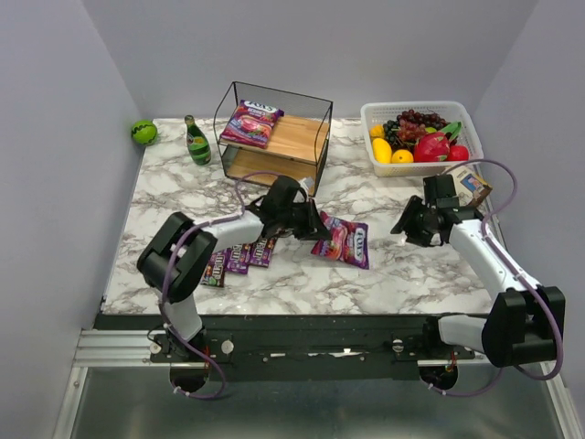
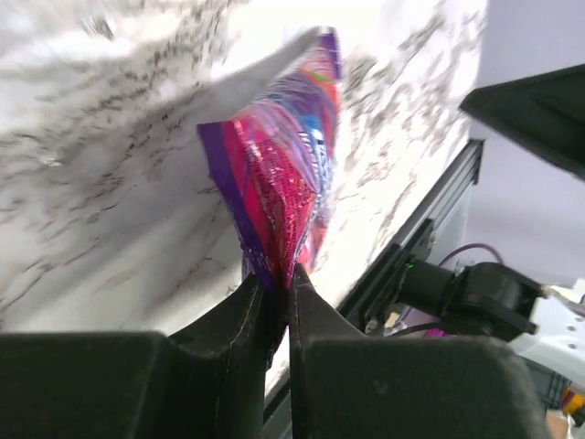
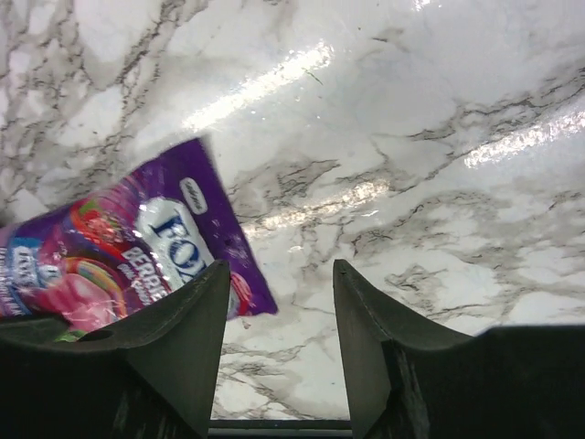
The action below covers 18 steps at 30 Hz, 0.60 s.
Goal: Place and organize the candy bags onto the shelf
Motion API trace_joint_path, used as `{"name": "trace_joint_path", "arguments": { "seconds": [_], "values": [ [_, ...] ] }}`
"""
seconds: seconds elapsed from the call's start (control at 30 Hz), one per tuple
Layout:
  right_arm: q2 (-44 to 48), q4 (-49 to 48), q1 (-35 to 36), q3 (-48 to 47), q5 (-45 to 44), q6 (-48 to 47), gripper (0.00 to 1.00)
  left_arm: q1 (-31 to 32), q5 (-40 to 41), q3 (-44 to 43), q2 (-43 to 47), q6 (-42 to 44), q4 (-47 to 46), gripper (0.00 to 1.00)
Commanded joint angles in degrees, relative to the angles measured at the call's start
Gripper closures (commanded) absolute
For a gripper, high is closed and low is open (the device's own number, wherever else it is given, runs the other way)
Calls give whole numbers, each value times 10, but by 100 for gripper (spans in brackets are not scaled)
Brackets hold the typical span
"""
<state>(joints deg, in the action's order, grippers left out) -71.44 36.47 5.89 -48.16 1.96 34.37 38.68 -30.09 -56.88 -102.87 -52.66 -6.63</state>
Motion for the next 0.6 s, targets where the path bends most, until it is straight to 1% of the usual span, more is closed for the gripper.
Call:
{"name": "trace_joint_path", "arguments": {
  "seconds": [0.0, 0.03, 0.07, 0.1, 0.13, 0.17, 0.2, 0.3, 0.33, 0.43, 0.57],
  "values": [
    [14, 33, -2, -27, 0, 11, 43, -54, -3, -11, 103, -8, 48, 100],
    [15, 39, -3, -34, 1, 10, 42, -70, -13, -15, 117, -26, 64, 100],
    [16, 40, -2, -36, 1, 9, 43, -85, -21, -19, 152, -40, 79, 100],
    [17, 43, -2, -39, -1, 8, 42, -114, -30, -19, 172, -53, 89, 100],
    [19, 46, -2, -40, -2, 6, 42, -126, -27, -22, 193, -66, 95, 100],
    [21, 46, -2, -41, -2, 5, 42, -138, -21, -37, 229, -66, 108, 100],
    [22, 47, -2, -41, -2, 4, 42, -161, -12, -49, 242, -62, 148, 100],
    [18, 45, -2, -46, 4, 3, 42, -188, 27, -109, 269, -41, 244, 100],
    [16, 45, -3, -47, 6, 3, 43, -201, 46, -121, 274, -40, 258, 100],
    [10, 41, -2, -51, 14, 3, 42, -221, 68, -145, 295, -58, 261, 100],
    [8, 38, -2, -52, 18, 3, 42, -233, 126, -171, 301, -88, 233, 100]
  ]
}}
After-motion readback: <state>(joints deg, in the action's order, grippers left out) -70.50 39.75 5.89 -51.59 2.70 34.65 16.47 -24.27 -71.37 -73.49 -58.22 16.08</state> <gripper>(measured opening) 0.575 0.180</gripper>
